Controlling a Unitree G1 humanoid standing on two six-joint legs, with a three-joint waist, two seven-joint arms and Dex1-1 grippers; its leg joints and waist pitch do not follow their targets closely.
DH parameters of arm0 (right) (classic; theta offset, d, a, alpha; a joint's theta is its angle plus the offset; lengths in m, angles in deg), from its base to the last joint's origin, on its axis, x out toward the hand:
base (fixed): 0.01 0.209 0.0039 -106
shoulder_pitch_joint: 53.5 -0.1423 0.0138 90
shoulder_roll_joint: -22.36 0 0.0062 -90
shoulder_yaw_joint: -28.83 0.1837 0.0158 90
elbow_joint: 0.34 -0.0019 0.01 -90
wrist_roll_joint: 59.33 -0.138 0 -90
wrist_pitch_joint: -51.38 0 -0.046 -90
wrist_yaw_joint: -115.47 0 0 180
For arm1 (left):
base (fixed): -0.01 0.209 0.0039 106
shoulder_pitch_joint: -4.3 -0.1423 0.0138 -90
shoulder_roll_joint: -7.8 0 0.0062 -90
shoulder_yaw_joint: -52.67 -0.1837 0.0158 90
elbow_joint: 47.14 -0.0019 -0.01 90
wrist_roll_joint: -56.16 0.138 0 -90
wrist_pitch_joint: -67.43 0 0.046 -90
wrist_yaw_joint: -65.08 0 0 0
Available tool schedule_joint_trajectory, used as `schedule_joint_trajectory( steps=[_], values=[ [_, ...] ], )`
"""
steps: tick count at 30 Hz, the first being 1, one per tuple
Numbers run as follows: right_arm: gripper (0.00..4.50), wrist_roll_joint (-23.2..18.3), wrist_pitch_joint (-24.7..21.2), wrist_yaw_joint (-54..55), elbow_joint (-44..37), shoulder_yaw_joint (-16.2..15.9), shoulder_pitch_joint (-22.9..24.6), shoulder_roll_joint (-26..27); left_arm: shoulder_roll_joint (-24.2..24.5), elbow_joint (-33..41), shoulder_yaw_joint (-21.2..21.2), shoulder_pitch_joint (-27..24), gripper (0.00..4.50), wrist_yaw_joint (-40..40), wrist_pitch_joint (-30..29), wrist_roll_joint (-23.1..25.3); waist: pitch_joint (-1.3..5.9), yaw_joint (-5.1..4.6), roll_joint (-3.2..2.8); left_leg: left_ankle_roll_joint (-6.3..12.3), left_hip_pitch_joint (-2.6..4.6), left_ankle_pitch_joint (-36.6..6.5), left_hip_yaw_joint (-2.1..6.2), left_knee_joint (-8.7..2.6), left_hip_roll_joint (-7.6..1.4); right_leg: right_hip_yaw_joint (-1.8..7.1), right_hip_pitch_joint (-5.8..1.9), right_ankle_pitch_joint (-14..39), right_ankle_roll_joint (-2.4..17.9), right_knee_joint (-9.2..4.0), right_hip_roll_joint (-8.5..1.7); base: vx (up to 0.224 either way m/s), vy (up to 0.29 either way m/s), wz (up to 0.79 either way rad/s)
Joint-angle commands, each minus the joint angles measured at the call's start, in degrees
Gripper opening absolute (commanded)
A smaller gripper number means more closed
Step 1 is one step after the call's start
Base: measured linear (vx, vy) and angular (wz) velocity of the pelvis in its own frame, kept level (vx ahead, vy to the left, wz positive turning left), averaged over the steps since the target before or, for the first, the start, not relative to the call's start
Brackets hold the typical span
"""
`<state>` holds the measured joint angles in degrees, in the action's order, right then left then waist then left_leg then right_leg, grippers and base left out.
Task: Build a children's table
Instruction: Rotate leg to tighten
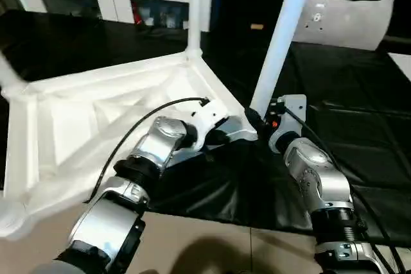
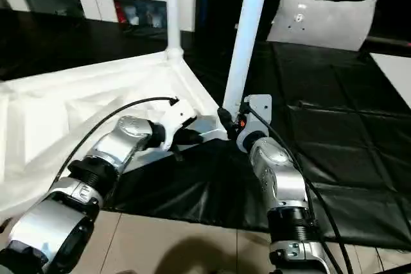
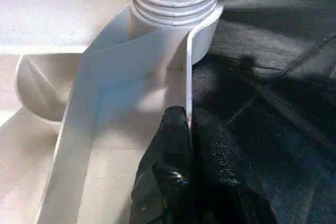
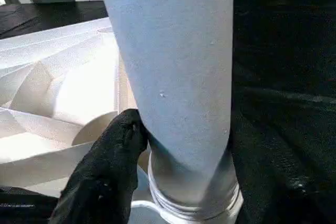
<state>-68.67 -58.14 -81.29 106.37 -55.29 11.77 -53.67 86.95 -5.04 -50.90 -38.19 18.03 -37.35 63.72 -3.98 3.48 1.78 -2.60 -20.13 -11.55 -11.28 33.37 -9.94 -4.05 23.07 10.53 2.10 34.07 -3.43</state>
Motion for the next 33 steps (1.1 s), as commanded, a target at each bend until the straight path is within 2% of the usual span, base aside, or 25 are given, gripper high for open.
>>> schedule_joint_trajectory(
  steps=[1, 3, 5, 8, 10, 11, 12, 14, 15, 17, 18, 19, 22, 25, 27, 30, 31, 32, 33],
  values=[
    [3.02, -0.8, -0.2, -3.4, -0.5, -4.4, 2.5, 1.8, -0.8, 1.2, -0.8, 1.1, 0.0, 2.0, 1.2, 0.5, 3.56, 0.21, -0.08, 5.13, 0.18, -3.9, 1.69, -3.61, -3.41, 3.53, -3.39, 4.1, 13.5, -3.59, -5.89, 0.0, 0.0, 0.0],
    [3.08, -0.8, 1.4, -4.5, -1.9, -3.9, 3.9, 0.0, 0.2, 1.3, -1.4, 0.5, 0.0, 0.9, 2.2, 1.0, 3.4, 0.34, -0.09, 4.42, 0.31, -6.2, 1.71, -3.74, -3.55, 3.54, -3.37, 8.2, 12.5, -4.11, -5.9, 0.0, 0.0, 0.0],
    [3.43, -1.7, 1.4, -5.8, -3.2, -3.3, 4.5, -1.0, 1.0, 1.2, -1.7, 0.2, 0.0, 0.2, 2.5, 1.3, 3.29, 0.23, -0.1, 4.13, 0.22, -7.1, 1.83, -3.89, -3.61, 3.49, -3.41, 9.5, 12.0, -4.24, -5.83, 0.0, 0.0, 0.0],
    [3.56, -3.7, 0.5, -11.6, -7.1, -3.1, 6.3, -5.1, 3.4, 1.1, -3.3, -1.0, 0.0, -3.7, 6.2, 2.0, 3.2, 0.0, -0.07, 4.22, 0.12, -8.4, 1.91, -3.84, -3.54, 3.52, -3.62, 12.3, 10.8, -4.67, -5.89, 0.0, 0.0, 0.0],
    [3.87, -4.3, 0.9, -16.0, -8.5, -3.4, 7.2, -8.4, 4.9, 0.9, -3.9, -1.6, 0.0, -6.3, 7.8, 2.1, 3.28, -0.07, -0.12, 4.47, 0.11, -7.7, 1.85, -3.76, -3.51, 3.55, -3.46, 12.1, 10.8, -4.56, -5.86, 0.0, 0.0, 0.0],
    [3.87, -4.5, 1.1, -18.3, -8.8, -3.5, 7.4, -10.1, 5.7, 1.1, -4.2, -1.9, 0.0, -8.1, 9.8, 2.0, 3.37, 0.17, -0.26, 4.74, 0.11, -7.3, 1.83, -3.62, -3.5, 3.56, -3.57, 11.5, 10.8, -4.53, -5.88, 0.0, 0.0, 0.0],
    [3.92, -4.6, 1.2, -19.9, -9.0, -3.6, 7.6, -11.3, 6.3, 1.2, -4.5, -2.1, 0.0, -9.4, 11.3, 1.9, 3.38, 0.2, -0.16, 4.85, 0.06, -6.6, 1.82, -3.63, -3.54, 3.57, -3.57, 10.5, 11.0, -4.35, -5.81, 0.0, 0.0, 0.0],
    [4.16, -4.4, 2.0, -23.2, -8.9, -4.1, 7.8, -13.8, 7.4, 1.7, -5.2, -2.6, 0.0, -12.3, 12.2, 1.6, 3.46, 0.27, -0.2, 4.95, 0.17, -6.4, 1.8, -3.57, -3.63, 3.49, -3.47, 9.1, 11.8, -4.05, -5.78, 0.0, 0.0, 0.0],
    [4.16, -3.9, 3.7, -28.8, -8.3, -5.1, 7.8, -18.1, 9.4, 2.3, -6.5, -3.6, 0.0, -17.9, 14.4, 1.0, 3.44, 0.39, -0.34, 5.08, 0.22, -6.2, 1.8, -3.56, -3.68, 3.5, -3.41, 8.5, 12.3, -4.02, -5.83, 0.0, 0.0, 0.0],
    [4.16, -3.9, 4.2, -30.8, -8.1, -5.3, 7.7, -19.6, 10.1, 2.4, -7.0, -3.8, 0.0, -19.4, 14.6, 1.0, 3.45, 0.45, -0.29, 5.19, 0.2, -5.9, 1.7, -3.52, -3.77, 3.59, -3.46, 6.9, 12.9, -3.75, -5.78, 0.0, 0.0, 0.0],
    [4.16, -4.8, 4.3, -34.1, -7.7, -5.6, 7.4, -21.6, 11.4, 2.1, -7.9, -3.9, 0.0, -22.0, 17.1, 1.2, 3.46, 0.59, -0.29, 5.34, 0.38, -6.3, 1.62, -3.45, -3.8, 3.56, -3.32, 6.5, 13.3, -3.76, -5.77, 0.0, 0.0, 0.0],
    [4.16, -6.2, 4.5, -39.4, -7.2, -6.3, 7.1, -24.3, 13.0, 1.9, -9.0, -3.9, 0.0, -25.4, 20.2, 1.4, 3.45, 0.73, -0.23, 5.6, 0.28, -6.5, 1.66, -3.44, -3.74, 3.54, -3.5, 6.6, 13.5, -3.7, -5.8, 0.0, 0.0, 0.0],
    [4.16, -7.0, 5.3, -44.1, -7.0, -7.4, 6.9, -26.3, 13.8, 1.8, -9.4, -3.9, 0.0, -28.4, 22.4, 1.2, 3.42, 1.07, -0.2, 5.87, 0.32, -6.7, 1.6, -3.39, -3.92, 3.58, -3.53, 7.2, 13.5, -3.71, -5.93, 0.0, 0.0, 0.0],
    [4.16, -7.9, 5.6, -52.1, -6.3, -10.2, 6.4, -28.6, 14.8, 2.2, -9.9, -3.7, 0.0, -32.8, 24.9, 0.3, 3.5, 1.96, -0.16, 5.61, 0.45, -6.5, 1.51, -3.36, -4.18, 3.37, -3.41, 8.0, 13.4, -3.54, -5.84, 0.0, 0.0, 0.0],
    [3.92, -8.8, 4.7, -57.3, -5.4, -12.4, 5.4, -29.5, 15.3, 3.5, -10.4, -3.8, 0.0, -36.5, 25.6, -1.0, 3.57, 2.34, -0.16, 5.72, 0.35, -6.4, 1.46, -3.28, -4.27, 3.32, -3.42, 7.4, 13.9, -3.35, -5.89, 0.0, 0.0, 0.0],
    [3.71, -8.7, 4.4, -59.2, -4.8, -13.4, 4.7, -29.6, 15.5, 4.3, -10.9, -4.0, 0.0, -38.3, 26.0, -1.4, 3.62, 2.77, -0.2, 5.46, 0.45, -5.8, 1.44, -3.26, -4.38, 3.32, -3.24, 6.6, 14.3, -3.21, -5.94, 0.0, 0.0, 0.0],
    [3.58, -8.2, 5.1, -61.0, -3.5, -14.8, 3.8, -29.6, 15.8, 4.5, -11.6, -3.9, 0.0, -39.9, 27.4, -1.5, 3.64, 2.98, -0.17, 5.12, 0.44, -6.2, 1.46, -3.26, -4.32, 3.31, -3.25, 7.2, 14.2, -3.18, -6.0, 0.0, 0.0, 0.0],
    [3.39, -8.2, 5.1, -61.0, -3.5, -14.8, 3.8, -29.6, 15.8, 4.5, -11.6, -3.9, 0.0, -39.9, 27.4, -1.5, 3.63, 2.96, -0.19, 4.97, 0.44, -6.2, 1.49, -3.28, -4.3, 3.29, -3.25, 7.5, 14.2, -3.17, -6.03, 0.0, 0.0, 0.0],
    [3.39, -7.8, 5.8, -61.9, -2.8, -15.5, 3.5, -29.6, 15.8, 4.5, -11.8, -3.9, 0.0, -40.6, 28.0, -1.5, 3.59, 3.1, -0.05, 4.8, 0.53, -6.4, 1.4, -3.25, -4.32, 3.34, -3.15, 7.8, 14.0, -3.28, -6.07, 0.0, 0.0, 0.0]
  ],
)
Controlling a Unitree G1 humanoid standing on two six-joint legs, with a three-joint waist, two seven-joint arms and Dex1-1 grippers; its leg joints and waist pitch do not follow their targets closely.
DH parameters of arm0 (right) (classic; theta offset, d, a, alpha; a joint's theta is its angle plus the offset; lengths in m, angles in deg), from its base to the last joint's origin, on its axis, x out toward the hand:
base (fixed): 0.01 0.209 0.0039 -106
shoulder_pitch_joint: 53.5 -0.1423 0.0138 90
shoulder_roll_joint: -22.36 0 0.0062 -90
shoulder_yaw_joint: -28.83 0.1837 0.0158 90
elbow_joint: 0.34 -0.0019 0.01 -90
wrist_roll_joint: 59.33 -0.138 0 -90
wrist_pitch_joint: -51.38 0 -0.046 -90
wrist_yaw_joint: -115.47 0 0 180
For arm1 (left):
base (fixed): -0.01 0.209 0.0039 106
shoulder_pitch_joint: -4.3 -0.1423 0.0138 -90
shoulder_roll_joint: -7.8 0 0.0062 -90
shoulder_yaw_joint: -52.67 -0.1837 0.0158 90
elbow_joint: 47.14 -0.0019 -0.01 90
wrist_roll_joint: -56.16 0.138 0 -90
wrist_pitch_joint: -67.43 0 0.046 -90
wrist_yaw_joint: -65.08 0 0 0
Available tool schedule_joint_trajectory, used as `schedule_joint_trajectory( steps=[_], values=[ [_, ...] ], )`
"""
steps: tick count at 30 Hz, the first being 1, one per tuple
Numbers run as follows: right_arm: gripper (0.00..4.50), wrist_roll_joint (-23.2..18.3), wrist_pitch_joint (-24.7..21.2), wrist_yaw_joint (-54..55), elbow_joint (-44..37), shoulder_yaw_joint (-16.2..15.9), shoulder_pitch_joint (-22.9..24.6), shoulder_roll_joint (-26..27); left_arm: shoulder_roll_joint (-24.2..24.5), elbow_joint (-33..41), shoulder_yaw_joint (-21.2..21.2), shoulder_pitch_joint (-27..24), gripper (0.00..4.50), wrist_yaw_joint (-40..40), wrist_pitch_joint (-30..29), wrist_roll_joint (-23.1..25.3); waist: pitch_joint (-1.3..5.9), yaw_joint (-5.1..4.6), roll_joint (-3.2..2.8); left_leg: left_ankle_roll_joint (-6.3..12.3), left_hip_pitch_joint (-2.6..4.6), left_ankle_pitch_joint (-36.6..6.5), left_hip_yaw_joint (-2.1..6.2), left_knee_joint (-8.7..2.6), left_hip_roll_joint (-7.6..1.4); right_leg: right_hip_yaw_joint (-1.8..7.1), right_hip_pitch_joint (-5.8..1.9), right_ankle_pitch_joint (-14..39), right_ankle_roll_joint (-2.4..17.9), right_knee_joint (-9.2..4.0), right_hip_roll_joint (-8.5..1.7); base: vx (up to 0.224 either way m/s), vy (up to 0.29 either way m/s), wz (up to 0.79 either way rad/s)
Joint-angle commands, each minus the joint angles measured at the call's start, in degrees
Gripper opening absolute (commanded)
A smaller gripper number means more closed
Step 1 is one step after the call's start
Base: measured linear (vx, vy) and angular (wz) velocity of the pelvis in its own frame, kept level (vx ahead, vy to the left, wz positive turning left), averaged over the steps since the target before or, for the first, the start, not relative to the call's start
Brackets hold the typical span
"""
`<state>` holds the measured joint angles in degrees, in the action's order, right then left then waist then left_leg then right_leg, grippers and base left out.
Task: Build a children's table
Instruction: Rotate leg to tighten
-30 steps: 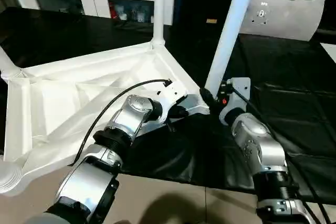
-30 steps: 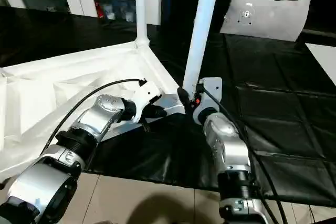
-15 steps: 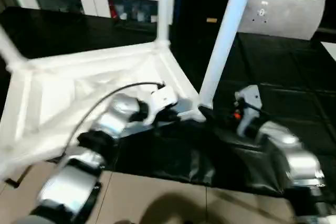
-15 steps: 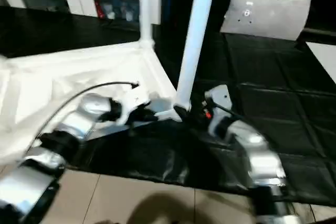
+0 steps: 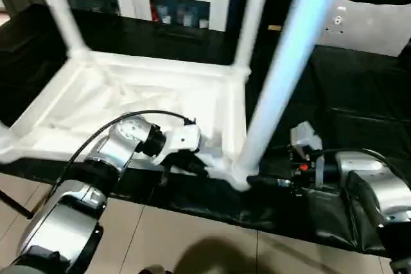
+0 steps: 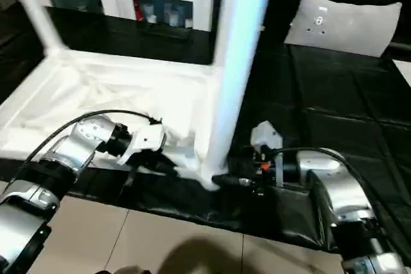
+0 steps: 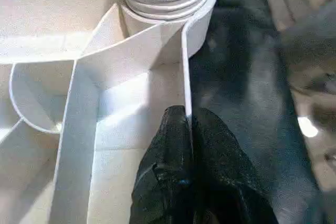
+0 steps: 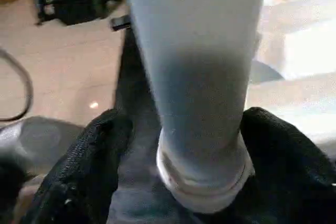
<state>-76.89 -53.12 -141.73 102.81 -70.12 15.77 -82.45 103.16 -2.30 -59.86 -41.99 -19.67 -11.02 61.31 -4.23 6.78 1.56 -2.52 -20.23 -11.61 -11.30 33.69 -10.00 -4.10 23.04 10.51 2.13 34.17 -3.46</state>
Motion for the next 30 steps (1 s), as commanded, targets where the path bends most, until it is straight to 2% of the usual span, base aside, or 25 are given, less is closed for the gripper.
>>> schedule_joint_trajectory(
  steps=[1, 2, 3, 4, 8, 9, 13, 14, 19, 21, 25, 27, 29, 30],
  values=[
    [3.35, 0.9, 1.5, -2.5, 1.6, -1.3, -0.9, -0.7, -0.4, 1.9, -2.9, -0.1, 0.0, -3.4, 2.1, 1.0, 3.84, -0.17, 0.1, 4.64, 0.62, -6.2, 1.46, -3.58, -4.26, 3.38, -3.15, 7.9, 13.9, -3.34, -6.03, 0.0, 0.0, 0.0],
    [3.29, 1.1, 1.9, -3.3, 2.3, -1.7, -1.4, -0.5, -0.4, 2.2, -3.2, -0.1, 0.0, -4.0, 2.3, 1.0, 3.83, -0.03, 0.37, 4.55, 0.58, -6.0, 1.43, -3.57, -4.26, 3.38, -3.15, 7.7, 13.8, -3.29, -6.01, 0.0, 0.0, 0.0],
    [3.29, 1.1, 1.9, -3.3, 2.3, -1.7, -1.4, -0.5, -0.4, 2.2, -3.2, -0.1, 0.0, -4.0, 2.3, 1.0, 3.86, 0.01, 0.31, 4.57, 0.57, -5.8, 1.47, -3.57, -4.23, 3.36, -3.17, 7.6, 13.9, -3.2, -6.02, 0.0, 0.0, 0.0],
    [3.01, 0.5, 1.6, -5.2, 2.7, -2.3, -2.1, -0.4, -0.4, 2.6, -3.6, -0.1, 0.0, -5.4, 2.8, 0.9, 3.8, 0.02, 0.43, 4.8, 0.48, -5.6, 1.45, -3.54, -4.19, 3.37, -3.2, 7.5, 13.8, -3.15, -5.99, 0.0, 0.0, 0.0],
    [2.87, -0.7, 0.8, -8.2, 2.6, -3.2, -2.5, -0.8, -0.3, 3.2, -4.1, -0.2, 0.0, -7.2, 3.2, 0.7, 3.81, 0.25, 0.38, 5.46, 0.52, -4.8, 1.46, -3.51, -4.28, 3.36, -3.14, 7.4, 13.5, -3.1, -6.0, 0.0, 0.0, 0.0],
    [2.59, -0.9, 0.7, -8.7, 2.5, -3.4, -2.5, -0.9, -0.2, 3.2, -4.2, -0.2, 0.0, -7.4, 3.3, 0.7, 3.78, 0.26, 0.51, 5.61, 0.58, -4.9, 1.44, -3.52, -4.32, 3.35, -3.07, 7.4, 13.6, -3.14, -5.97, 0.0, 0.0, 0.0],
    [2.48, -1.2, 0.5, -10.5, 2.5, -4.1, -2.7, -1.1, -0.1, 2.6, -4.6, 0.1, 0.0, -7.5, 4.3, 1.1, 3.82, 0.58, 0.48, 5.5, 0.65, -5.0, 1.44, -3.49, -4.3, 3.34, -3.03, 7.9, 13.3, -3.14, -6.0, 0.0, 0.0, 0.0],
    [2.28, -1.3, 0.6, -10.9, 2.7, -4.2, -2.8, -1.1, -0.1, 2.5, -4.6, 0.1, 0.0, -7.5, 4.4, 1.1, 3.8, 0.65, 0.5, 5.4, 0.65, -4.9, 1.43, -3.49, -4.29, 3.36, -3.02, 8.1, 13.2, -3.17, -5.99, 0.0, 0.0, 0.0],
    [2.1, -1.5, -0.1, -11.8, 2.1, -4.7, -2.2, -1.1, -0.4, 1.9, -4.4, 0.4, 0.0, -7.4, 4.3, 1.3, 3.86, 0.82, 0.55, 5.04, 0.62, -4.8, 1.44, -3.48, -4.23, 3.33, -3.06, 8.6, 12.7, -3.17, -5.98, 0.0, 0.0, 0.0],
    [2.07, -2.3, -1.3, -11.8, 1.0, -4.6, -1.5, -1.0, -0.3, 1.7, -4.2, 0.4, 0.0, -7.4, 4.0, 1.3, 3.87, 0.81, 0.27, 5.0, 0.68, -4.8, 1.45, -3.48, -4.25, 3.34, -3.0, 8.4, 12.8, -3.2, -5.92, 0.0, 0.0, 0.0],
    [2.05, -4.2, -4.1, -8.5, -1.7, -3.0, 0.2, 0.7, -1.2, 1.4, -2.9, 0.3, 0.0, -6.1, 1.5, -0.2, 3.93, 0.96, 0.39, 5.08, 0.61, -4.4, 1.43, -3.47, -4.26, 3.4, -3.14, 7.0, 13.0, -3.05, -5.95, 0.0, 0.0, 0.0],
    [2.04, -4.6, -7.0, -3.2, -4.0, -2.0, 1.3, 2.6, -2.2, 1.2, -1.4, 0.1, 0.0, -4.2, -1.0, -1.5, 3.84, 0.96, 0.3, 4.94, 0.57, -4.9, 1.43, -3.53, -4.19, 3.37, -3.13, 7.9, 12.8, -3.3, -5.96, 0.0, 0.0, 0.0],
    [2.04, -2.1, -8.3, 4.7, -4.9, -1.7, 2.4, 5.4, -4.1, 0.6, 0.4, 0.7, 0.0, 1.3, -4.6, -1.7, 3.47, 0.69, 0.22, 3.34, 0.62, -7.1, 1.58, -3.81, -4.07, 3.31, -2.96, 12.6, 11.6, -3.83, -5.88, 0.0, 0.0, 0.0],
    [2.04, -1.3, -8.7, 7.0, -5.1, -1.7, 2.7, 6.2, -4.7, 0.3, 0.8, 1.0, 0.0, 3.2, -5.7, -1.5, 3.32, 0.52, 0.3, 2.25, 0.84, -9.2, 1.66, -3.82, -3.78, 3.26, -2.82, 18.0, 10.1, -4.47, -6.08, 0.0, 0.0, 0.0]
  ],
)
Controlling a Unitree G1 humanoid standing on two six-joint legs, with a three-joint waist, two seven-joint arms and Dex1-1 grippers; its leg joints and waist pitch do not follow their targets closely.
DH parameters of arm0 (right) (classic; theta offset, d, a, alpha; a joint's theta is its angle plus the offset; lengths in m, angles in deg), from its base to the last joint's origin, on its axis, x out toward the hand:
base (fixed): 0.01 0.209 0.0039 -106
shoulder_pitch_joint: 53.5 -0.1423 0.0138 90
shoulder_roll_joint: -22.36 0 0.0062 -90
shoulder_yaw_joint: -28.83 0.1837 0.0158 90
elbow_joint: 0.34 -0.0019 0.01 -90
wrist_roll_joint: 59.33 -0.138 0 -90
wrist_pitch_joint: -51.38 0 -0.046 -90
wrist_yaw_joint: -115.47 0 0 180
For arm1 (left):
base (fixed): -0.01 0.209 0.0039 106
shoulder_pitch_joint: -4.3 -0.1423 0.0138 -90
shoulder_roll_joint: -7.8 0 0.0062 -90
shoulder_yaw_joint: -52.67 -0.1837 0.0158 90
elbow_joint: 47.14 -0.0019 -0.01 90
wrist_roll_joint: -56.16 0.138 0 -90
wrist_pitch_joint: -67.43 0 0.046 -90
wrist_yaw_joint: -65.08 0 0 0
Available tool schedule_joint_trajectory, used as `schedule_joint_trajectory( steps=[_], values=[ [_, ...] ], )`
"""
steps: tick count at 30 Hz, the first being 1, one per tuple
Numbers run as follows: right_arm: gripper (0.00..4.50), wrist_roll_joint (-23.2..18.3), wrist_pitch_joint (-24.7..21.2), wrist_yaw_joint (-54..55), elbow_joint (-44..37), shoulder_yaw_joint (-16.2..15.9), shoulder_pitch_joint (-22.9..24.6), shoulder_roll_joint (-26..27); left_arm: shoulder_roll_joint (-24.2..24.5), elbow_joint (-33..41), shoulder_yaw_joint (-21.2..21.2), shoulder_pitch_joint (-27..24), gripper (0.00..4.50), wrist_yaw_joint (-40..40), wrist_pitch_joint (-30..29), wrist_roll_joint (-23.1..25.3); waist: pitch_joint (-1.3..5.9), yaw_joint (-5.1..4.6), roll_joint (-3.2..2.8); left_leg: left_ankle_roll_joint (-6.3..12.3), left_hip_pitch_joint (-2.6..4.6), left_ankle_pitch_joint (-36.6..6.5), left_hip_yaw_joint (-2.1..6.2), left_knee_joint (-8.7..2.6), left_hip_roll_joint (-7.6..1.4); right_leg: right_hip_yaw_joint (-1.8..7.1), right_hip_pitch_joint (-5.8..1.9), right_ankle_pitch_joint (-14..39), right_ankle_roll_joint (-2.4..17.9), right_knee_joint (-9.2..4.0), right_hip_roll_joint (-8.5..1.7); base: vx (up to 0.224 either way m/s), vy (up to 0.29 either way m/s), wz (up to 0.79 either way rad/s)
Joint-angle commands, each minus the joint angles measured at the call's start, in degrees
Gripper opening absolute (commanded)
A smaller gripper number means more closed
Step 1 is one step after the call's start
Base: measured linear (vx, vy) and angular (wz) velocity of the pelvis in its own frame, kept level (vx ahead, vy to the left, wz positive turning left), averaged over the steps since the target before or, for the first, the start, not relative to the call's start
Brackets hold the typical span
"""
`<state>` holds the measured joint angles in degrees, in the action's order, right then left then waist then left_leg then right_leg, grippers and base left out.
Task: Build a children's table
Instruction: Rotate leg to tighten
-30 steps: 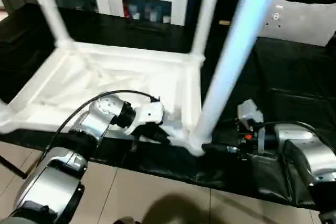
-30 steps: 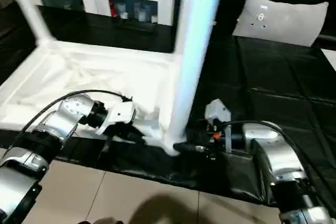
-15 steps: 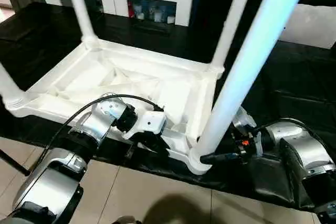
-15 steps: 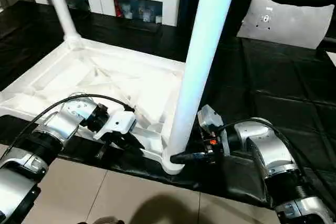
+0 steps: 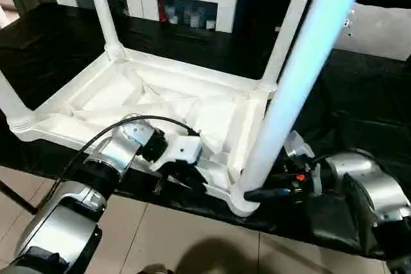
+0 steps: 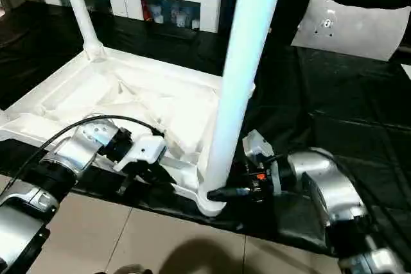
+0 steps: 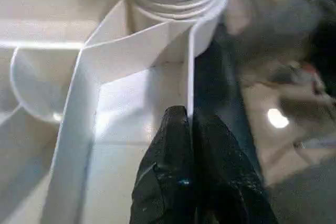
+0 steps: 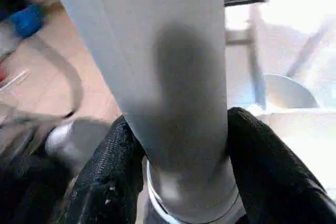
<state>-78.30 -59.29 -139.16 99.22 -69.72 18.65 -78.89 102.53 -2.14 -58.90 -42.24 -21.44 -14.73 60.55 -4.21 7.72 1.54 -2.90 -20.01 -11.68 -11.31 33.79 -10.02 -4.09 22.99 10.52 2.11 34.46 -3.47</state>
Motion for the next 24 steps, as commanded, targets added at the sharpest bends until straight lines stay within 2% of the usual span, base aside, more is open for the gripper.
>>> schedule_joint_trajectory(
  steps=[1, 2, 3, 4, 5, 6, 7, 9, 10, 11, 13, 14, 15, 18, 19, 20, 23, 24],
  values=[
    [2.04, 0.8, -3.0, 8.5, -1.3, -1.4, 0.0, 4.8, -5.0, -0.2, 0.5, 1.6, 0.0, 8.2, -4.0, -0.4, 3.31, -0.56, 0.56, 2.15, 0.64, -9.7, 1.73, -3.99, -3.65, 3.21, -2.87, 20.9, 9.2, -5.03, -6.12, 0.0, 0.0, 0.0],
    [2.04, 1.6, -3.8, 12.7, -1.0, -0.5, -0.1, 6.9, -6.2, -0.5, 1.3, 1.9, 0.0, 11.5, -6.1, -0.2, 3.12, -0.88, 0.43, 1.33, 0.7, -10.4, 1.93, -4.14, -3.44, 3.14, -2.67, 25.8, 7.6, -5.65, -6.22, 0.0, 0.0, 0.0],
    [2.04, 2.4, -4.1, 16.1, -0.5, 0.1, -0.2, 8.7, -7.1, -0.6, 2.0, 2.1, 0.0, 14.0, -7.6, -0.2, 2.91, -1.61, 0.78, 0.63, 0.76, -11.4, 2.07, -4.28, -3.39, 3.05, -2.41, 30.1, 6.0, -6.12, -6.16, 0.0, 0.0, 0.0],
    [2.02, 3.2, -4.1, 19.2, 0.1, 0.8, -0.4, 10.3, -7.9, -0.6, 2.5, 2.3, 0.0, 16.2, -8.9, -0.1, 3.09, -2.04, 0.74, 0.67, 0.49, -11.3, 2.34, -4.3, -3.25, 2.97, -2.75, 31.6, 5.0, -6.27, -6.36, 0.0, 0.0, 0.0],
    [2.01, 3.7, -4.1, 20.9, 0.4, 1.0, -0.5, 11.1, -8.2, -0.6, 2.7, 2.4, 0.0, 17.2, -9.6, -0.1, 3.09, -2.33, 0.69, 0.72, 0.31, -10.9, 2.38, -4.42, -3.36, 2.97, -2.74, 31.1, 4.9, -6.19, -6.28, 0.0, 0.0, 0.0],
    [2.01, 4.5, -4.2, 25.1, 1.5, 1.9, -1.1, 13.0, -9.1, -0.6, 3.0, 2.7, 0.0, 19.8, -10.9, 0.5, 3.15, -2.76, 0.75, 0.93, 0.23, -10.5, 2.42, -4.49, -3.48, 2.94, -2.65, 29.5, 5.2, -6.12, -6.22, 0.0, 0.0, 0.0],
    [1.99, 5.3, -4.2, 29.1, 2.8, 2.9, -1.7, 14.7, -10.1, -0.8, 3.5, 3.1, 0.0, 22.5, -12.2, 0.7, 3.22, -3.21, 0.56, 0.95, 0.05, -10.0, 2.45, -4.55, -3.51, 2.98, -2.63, 27.0, 6.0, -5.82, -6.09, 0.0, 0.0, 0.0],
    [1.98, 6.4, -4.3, 35.2, 4.6, 4.2, -2.7, 17.2, -11.8, -1.1, 4.5, 3.7, 0.0, 26.4, -14.4, 1.0, 3.31, -3.72, 0.51, 0.97, 0.29, -10.2, 2.37, -4.42, -3.41, 3.03, -2.48, 25.2, 7.1, -5.82, -6.08, 0.0, 0.0, 0.0],
    [1.98, 6.5, -4.3, 35.9, 4.8, 4.4, -2.8, 17.4, -12.0, -1.1, 4.6, 3.8, 0.0, 26.8, -14.6, 1.1, 3.35, -3.83, 0.54, 1.16, 0.43, -9.9, 2.21, -4.28, -3.35, 3.16, -2.41, 24.1, 7.4, -5.8, -6.01, 0.0, 0.0, 0.0],
    [1.97, 7.4, -3.9, 42.5, 6.8, 6.4, -3.9, 20.2, -13.9, -1.3, 5.7, 4.4, 0.0, 31.1, -16.6, 1.3, 3.46, -3.89, 0.49, 1.74, 0.32, -8.9, 2.08, -4.15, -3.36, 3.36, -2.54, 21.3, 8.3, -5.51, -6.01, 0.0, 0.0, 0.0],
    [1.97, 8.4, -3.1, 48.3, 8.7, 7.9, -4.8, 23.0, -16.3, -1.8, 7.2, 5.3, 0.0, 36.7, -18.5, 1.4, 3.68, -4.07, 0.19, 1.77, 0.22, -8.1, 2.08, -4.08, -3.29, 3.25, -2.63, 18.9, 9.5, -5.24, -5.92, 0.0, 0.0, 0.0],
    [1.97, 9.1, -3.0, 50.3, 9.1, 8.3, -5.1, 24.1, -17.4, -1.8, 7.8, 5.7, 0.0, 39.3, -19.2, 1.5, 3.81, -4.11, 0.3, 1.94, 0.15, -6.8, 1.94, -3.98, -3.27, 3.38, -2.81, 15.2, 10.6, -4.83, -5.79, 0.0, 0.0, 0.0],
    [1.97, 9.0, -2.1, 53.3, 9.4, 9.8, -5.4, 26.4, -19.0, -1.3, 8.1, 6.0, 0.0, 43.0, -20.2, 2.1, 3.93, -3.96, -0.04, 2.12, 0.14, -6.1, 1.94, -3.95, -3.28, 3.38, -2.94, 13.6, 11.0, -4.7, -5.78, 0.0, 0.0, 0.0],
    [1.97, 9.5, -0.5, 56.0, 9.8, 11.0, -5.6, 27.6, -19.5, -0.8, 7.3, 5.8, 0.0, 43.7, -20.4, 2.9, 4.19, -3.85, 0.09, 3.66, 0.04, -3.7, 1.82, -3.8, -3.29, 3.45, -3.23, 7.5, 12.4, -4.12, -5.78, 0.0, 0.0, 0.0],
    [2.32, 9.6, -0.3, 56.3, 9.8, 11.1, -5.7, 27.6, -19.5, -0.7, 7.1, 5.8, 0.0, 43.7, -20.3, 3.0, 4.22, -3.88, 0.09, 3.99, 0.0, -3.3, 1.78, -3.77, -3.29, 3.46, -3.26, 6.3, 12.7, -4.0, -5.73, 0.0, 0.0, 0.0],
    [2.52, 10.1, 0.7, 56.3, 10.0, 10.8, -5.5, 27.2, -19.1, -0.6, 6.6, 5.5, 0.0, 43.1, -20.1, 3.6, 4.31, -3.86, -0.21, 4.44, 0.16, -3.2, 1.74, -3.76, -3.33, 3.44, -3.26, 4.5, 13.4, -3.9, -5.7, 0.0, 0.0, 0.0],
    [2.79, 10.2, 1.9, 55.9, 9.3, 11.2, -4.7, 26.6, -17.4, -0.4, 5.3, 4.8, 0.0, 41.4, -19.0, 4.8, 4.15, -3.91, -0.12, 4.61, 0.17, -5.3, 1.76, -3.86, -3.35, 3.43, -3.41, 6.5, 13.3, -4.19, -5.77, 0.0, 0.0, 0.0],
    [2.79, 10.1, 2.5, 55.7, 9.1, 11.4, -4.4, 26.4, -16.8, -0.5, 5.2, 4.7, 0.0, 40.9, -18.6, 5.0, 4.1, -3.87, -0.29, 4.29, 0.24, -6.1, 1.77, -3.9, -3.4, 3.45, -3.32, 7.8, 13.0, -4.35, -5.83, 0.0, 0.0, 0.0]
  ],
)
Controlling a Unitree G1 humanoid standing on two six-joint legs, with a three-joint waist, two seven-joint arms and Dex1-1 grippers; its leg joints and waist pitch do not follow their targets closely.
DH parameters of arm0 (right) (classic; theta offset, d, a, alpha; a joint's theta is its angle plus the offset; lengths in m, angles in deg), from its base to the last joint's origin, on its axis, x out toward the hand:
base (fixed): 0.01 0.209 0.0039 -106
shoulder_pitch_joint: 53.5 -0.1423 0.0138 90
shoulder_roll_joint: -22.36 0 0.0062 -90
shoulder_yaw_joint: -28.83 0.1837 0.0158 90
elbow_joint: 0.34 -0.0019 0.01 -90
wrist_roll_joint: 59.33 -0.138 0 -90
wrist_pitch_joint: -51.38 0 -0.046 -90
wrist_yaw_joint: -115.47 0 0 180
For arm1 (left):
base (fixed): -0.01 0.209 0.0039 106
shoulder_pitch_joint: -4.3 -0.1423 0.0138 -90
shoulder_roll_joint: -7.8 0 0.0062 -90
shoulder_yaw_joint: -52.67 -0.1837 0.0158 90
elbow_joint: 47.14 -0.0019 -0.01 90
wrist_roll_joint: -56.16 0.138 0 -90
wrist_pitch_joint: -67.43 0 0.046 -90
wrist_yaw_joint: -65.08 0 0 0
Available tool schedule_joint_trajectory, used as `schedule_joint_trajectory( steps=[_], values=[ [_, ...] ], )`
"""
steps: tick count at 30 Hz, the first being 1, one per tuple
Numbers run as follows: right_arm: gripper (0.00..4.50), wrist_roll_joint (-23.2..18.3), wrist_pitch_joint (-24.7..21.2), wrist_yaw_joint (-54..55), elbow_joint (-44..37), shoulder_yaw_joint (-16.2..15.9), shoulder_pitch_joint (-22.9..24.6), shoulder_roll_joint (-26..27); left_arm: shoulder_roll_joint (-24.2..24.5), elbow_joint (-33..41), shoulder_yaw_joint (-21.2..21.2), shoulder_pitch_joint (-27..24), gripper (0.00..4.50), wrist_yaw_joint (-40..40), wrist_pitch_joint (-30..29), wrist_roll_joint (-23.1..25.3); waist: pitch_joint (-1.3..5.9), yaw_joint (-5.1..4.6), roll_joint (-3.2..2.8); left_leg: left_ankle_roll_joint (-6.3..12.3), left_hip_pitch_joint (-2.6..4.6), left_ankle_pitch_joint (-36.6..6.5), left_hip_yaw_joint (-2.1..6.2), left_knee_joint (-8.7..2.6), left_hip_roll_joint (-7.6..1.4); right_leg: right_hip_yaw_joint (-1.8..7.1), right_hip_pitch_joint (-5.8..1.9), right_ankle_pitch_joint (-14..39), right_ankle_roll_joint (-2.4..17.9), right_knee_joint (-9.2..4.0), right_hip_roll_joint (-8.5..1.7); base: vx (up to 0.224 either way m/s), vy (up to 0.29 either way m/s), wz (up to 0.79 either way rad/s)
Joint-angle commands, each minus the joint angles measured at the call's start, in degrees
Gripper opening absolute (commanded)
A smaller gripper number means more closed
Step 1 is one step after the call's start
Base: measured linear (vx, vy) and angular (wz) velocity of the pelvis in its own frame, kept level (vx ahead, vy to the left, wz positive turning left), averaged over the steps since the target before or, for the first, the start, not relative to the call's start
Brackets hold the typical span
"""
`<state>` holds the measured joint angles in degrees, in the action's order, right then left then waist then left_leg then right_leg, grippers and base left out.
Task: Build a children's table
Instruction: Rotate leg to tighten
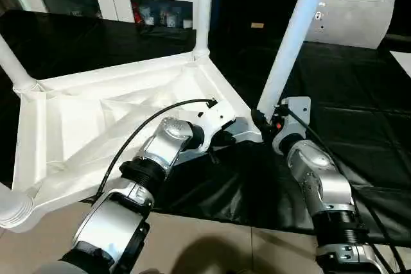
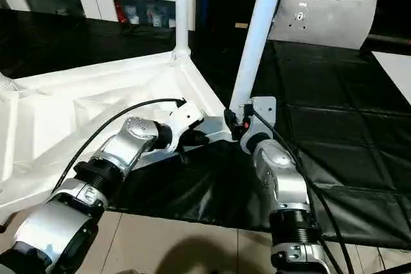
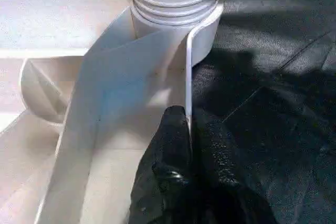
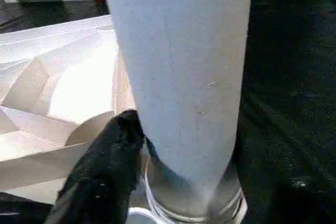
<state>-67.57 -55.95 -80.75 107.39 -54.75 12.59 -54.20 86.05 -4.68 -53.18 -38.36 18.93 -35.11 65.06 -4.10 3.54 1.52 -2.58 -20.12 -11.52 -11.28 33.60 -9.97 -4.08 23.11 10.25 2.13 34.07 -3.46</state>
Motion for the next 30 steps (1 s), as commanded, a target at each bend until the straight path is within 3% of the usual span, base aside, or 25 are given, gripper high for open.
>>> schedule_joint_trajectory(
  steps=[1, 5, 8, 11, 17, 22, 25, 27, 30],
  values=[
    [2.94, -0.8, -0.1, -3.5, 0.7, -3.3, 1.9, 1.3, 0.2, 1.9, -0.6, 0.6, 0.0, 0.4, 2.0, 0.6, 3.99, 0.28, -0.21, 3.68, 0.34, -6.7, 1.75, -3.76, -3.46, 3.46, -3.51, 8.7, 12.7, -4.0, -5.81, 0.0, 0.0, 0.0],
    [3.28, -2.6, 2.2, -8.8, -1.4, -2.7, 2.8, -0.9, 2.8, 1.2, -1.2, -0.2, 0.0, -1.6, 4.2, 1.6, 4.09, 0.2, -0.28, 3.89, 0.19, -6.6, 1.84, -3.72, -3.47, 3.49, -3.78, 7.0, 12.9, -3.76, -5.81, 0.0, 0.0, 0.0],
    [3.62, -4.5, 2.3, -15.6, -3.5, -3.3, 3.7, -5.1, 5.0, 1.3, -1.8, -1.2, 0.0, -5.2, 7.4, 1.4, 4.26, 0.17, -0.25, 4.79, 0.08, -5.5, 1.75, -3.49, -3.41, 3.5, -3.94, 5.0, 13.4, -3.54, -5.79, 0.0, 0.0, 0.0],
    [3.86, -5.9, 1.6, -24.3, -5.2, -4.4, 4.4, -10.7, 7.5, 1.9, -3.0, -2.6, 0.0, -11.4, 12.0, 0.1, 4.24, 0.34, -0.23, 5.02, 0.21, -6.3, 1.8, -3.47, -3.54, 3.41, -4.04, 6.5, 13.5, -3.71, -5.81, 0.0, 0.0, 0.0],
    [3.86, -5.6, 7.8, -41.9, -2.3, -6.7, 3.8, -20.7, 12.2, 1.3, -5.9, -3.9, 0.0, -22.8, 18.9, -0.1, 4.26, 1.02, -0.13, 5.3, 0.24, -6.7, 1.58, -3.25, -3.69, 3.5, -3.81, 6.2, 14.0, -3.45, -5.86, 0.0, 0.0, 0.0],
    [3.86, -6.6, 10.1, -48.6, 0.1, -8.0, 2.6, -23.4, 13.2, 1.6, -5.9, -4.3, 0.0, -28.0, 21.0, -1.6, 4.18, 2.05, 0.1, 5.14, 0.33, -6.0, 1.41, -3.22, -3.87, 3.34, -3.6, 6.9, 14.1, -3.32, -5.75, 0.0, 0.0, 0.0],
    [3.86, -7.9, 11.5, -57.5, 0.6, -10.7, 2.1, -26.1, 14.7, 2.3, -7.1, -4.7, 0.0, -34.3, 23.8, -3.1, 4.22, 2.6, 0.1, 5.52, 0.33, -6.1, 1.38, -3.14, -4.0, 3.24, -3.59, 7.0, 14.2, -3.1, -5.74, 0.0, 0.0, 0.0],
    [3.86, -8.2, 11.9, -60.8, 1.0, -11.8, 1.8, -26.6, 15.4, 2.7, -8.0, -4.9, 0.0, -37.1, 25.1, -3.2, 4.18, 3.11, 0.43, 5.83, 0.3, -6.2, 1.38, -3.13, -4.06, 3.24, -3.51, 7.4, 13.9, -3.05, -5.88, 0.0, 0.0, 0.0],
    [3.52, -8.8, 11.6, -65.3, 1.2, -13.3, 1.7, -27.3, 16.0, 3.0, -8.9, -5.0, 0.0, -40.1, 26.8, -3.0, 4.08, 3.51, 0.18, 5.48, 0.54, -6.7, 1.37, -3.19, -4.18, 3.2, -3.21, 9.8, 13.3, -3.33, -5.9, 0.0, 0.0, 0.0]
  ],
)
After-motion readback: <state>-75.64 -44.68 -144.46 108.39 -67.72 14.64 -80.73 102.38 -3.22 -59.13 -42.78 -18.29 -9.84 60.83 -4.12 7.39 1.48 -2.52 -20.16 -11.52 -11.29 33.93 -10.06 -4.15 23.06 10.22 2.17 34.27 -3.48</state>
